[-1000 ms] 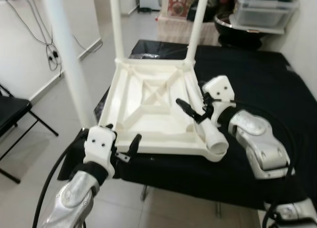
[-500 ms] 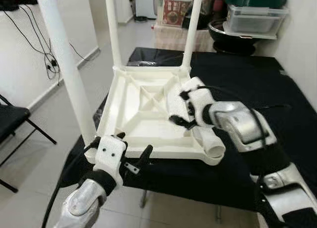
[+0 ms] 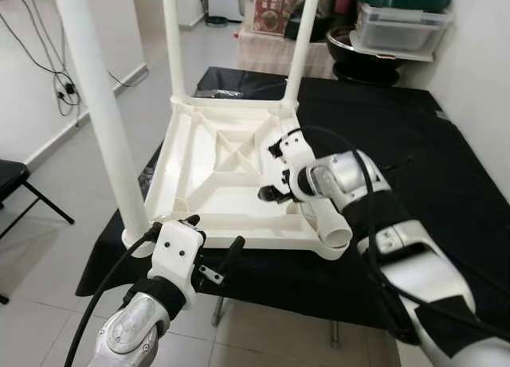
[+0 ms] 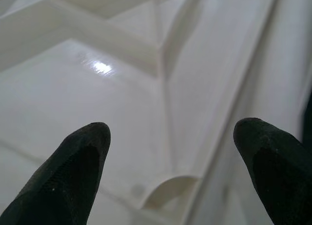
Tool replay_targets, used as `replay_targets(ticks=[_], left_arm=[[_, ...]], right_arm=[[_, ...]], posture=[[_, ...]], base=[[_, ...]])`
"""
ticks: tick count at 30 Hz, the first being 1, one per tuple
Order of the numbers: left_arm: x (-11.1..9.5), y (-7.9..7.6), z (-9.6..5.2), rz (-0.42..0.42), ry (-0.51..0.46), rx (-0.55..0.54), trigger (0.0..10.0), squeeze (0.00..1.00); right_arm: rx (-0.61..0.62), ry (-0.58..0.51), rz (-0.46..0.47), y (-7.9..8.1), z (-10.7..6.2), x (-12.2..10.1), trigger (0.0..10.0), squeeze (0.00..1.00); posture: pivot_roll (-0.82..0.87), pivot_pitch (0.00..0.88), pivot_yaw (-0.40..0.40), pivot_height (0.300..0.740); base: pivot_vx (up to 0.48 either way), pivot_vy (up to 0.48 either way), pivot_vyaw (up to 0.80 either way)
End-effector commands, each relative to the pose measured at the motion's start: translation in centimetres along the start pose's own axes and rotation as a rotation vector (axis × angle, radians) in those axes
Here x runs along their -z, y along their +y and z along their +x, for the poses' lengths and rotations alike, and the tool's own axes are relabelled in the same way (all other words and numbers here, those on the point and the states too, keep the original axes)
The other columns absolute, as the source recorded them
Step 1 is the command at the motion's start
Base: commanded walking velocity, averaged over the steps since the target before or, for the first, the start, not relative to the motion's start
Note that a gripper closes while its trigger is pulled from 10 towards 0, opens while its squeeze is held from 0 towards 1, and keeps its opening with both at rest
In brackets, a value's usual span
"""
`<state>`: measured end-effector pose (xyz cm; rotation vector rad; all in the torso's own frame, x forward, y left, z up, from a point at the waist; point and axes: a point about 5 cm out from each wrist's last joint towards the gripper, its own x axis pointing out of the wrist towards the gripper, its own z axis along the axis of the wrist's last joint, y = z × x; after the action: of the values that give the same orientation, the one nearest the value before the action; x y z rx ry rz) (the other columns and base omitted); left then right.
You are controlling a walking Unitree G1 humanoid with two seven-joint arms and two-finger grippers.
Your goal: Building children table
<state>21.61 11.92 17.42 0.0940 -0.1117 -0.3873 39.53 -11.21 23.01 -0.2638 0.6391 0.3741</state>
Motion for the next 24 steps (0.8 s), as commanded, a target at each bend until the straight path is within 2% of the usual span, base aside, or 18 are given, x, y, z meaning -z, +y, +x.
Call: replay_targets(ticks=[1, 3, 4, 8, 11, 15, 21, 24], left_arm=[[0.0, -0.3, -0.3, -0.010, 0.011, 0.000, 10.0, 0.00], [0.0, -0.4, -0.4, -0.011, 0.011, 0.001, 10.0, 0.00], [0.0, -0.3, -0.4, -0.013, 0.012, 0.000, 10.0, 0.00], [0.0, -0.3, -0.4, -0.014, 0.013, 0.001, 10.0, 0.00], [-0.1, -0.3, -0.3, -0.016, 0.012, 0.000, 10.0, 0.00], [-0.1, -0.3, -0.3, -0.016, 0.013, -0.001, 10.0, 0.00], [-0.2, -0.4, -0.3, -0.020, 0.008, -0.004, 10.0, 0.00], [-0.3, -0.5, -0.3, -0.023, 0.005, -0.005, 10.0, 0.00]], right_arm=[[0.041, -0.066, 0.017, -1.4, -0.8, -1.2, 10.0, 0.00], [0.044, -0.083, 0.015, -1.7, -1.0, -1.6, 10.0, 0.00], [0.066, -0.050, 0.028, -2.1, -1.0, -1.3, 10.0, 0.00], [0.077, -0.010, 0.025, -2.3, -0.6, -0.6, 10.0, 0.00], [0.041, 0.062, 0.040, -1.4, 0.5, 1.0, 10.0, 0.00], [0.037, 0.095, 0.046, -1.2, 1.1, 1.8, 10.0, 0.00], [0.083, 0.121, 0.045, -1.9, 1.4, 2.7, 10.0, 0.00], [0.126, 0.126, 0.048, -2.9, 1.2, 3.0, 10.0, 0.00]], posture=[[-0.01, 0.129, -0.108, 0.740], [-0.01, 0.129, -0.108, 0.740], [-0.02, 0.131, -0.107, 0.740], [-0.02, 0.131, -0.107, 0.740], [-0.02, 0.130, -0.110, 0.740], [-0.02, 0.129, -0.110, 0.740], [-0.02, 0.130, -0.116, 0.740], [-0.03, 0.128, -0.121, 0.740]], base=[[0.000, 0.000, 0.00], [0.000, 0.000, 0.00], [0.000, 0.000, 0.00], [0.000, 0.000, 0.00], [0.000, 0.000, 0.00], [0.000, 0.000, 0.00], [0.000, 0.000, 0.00], [0.000, 0.000, 0.00]])
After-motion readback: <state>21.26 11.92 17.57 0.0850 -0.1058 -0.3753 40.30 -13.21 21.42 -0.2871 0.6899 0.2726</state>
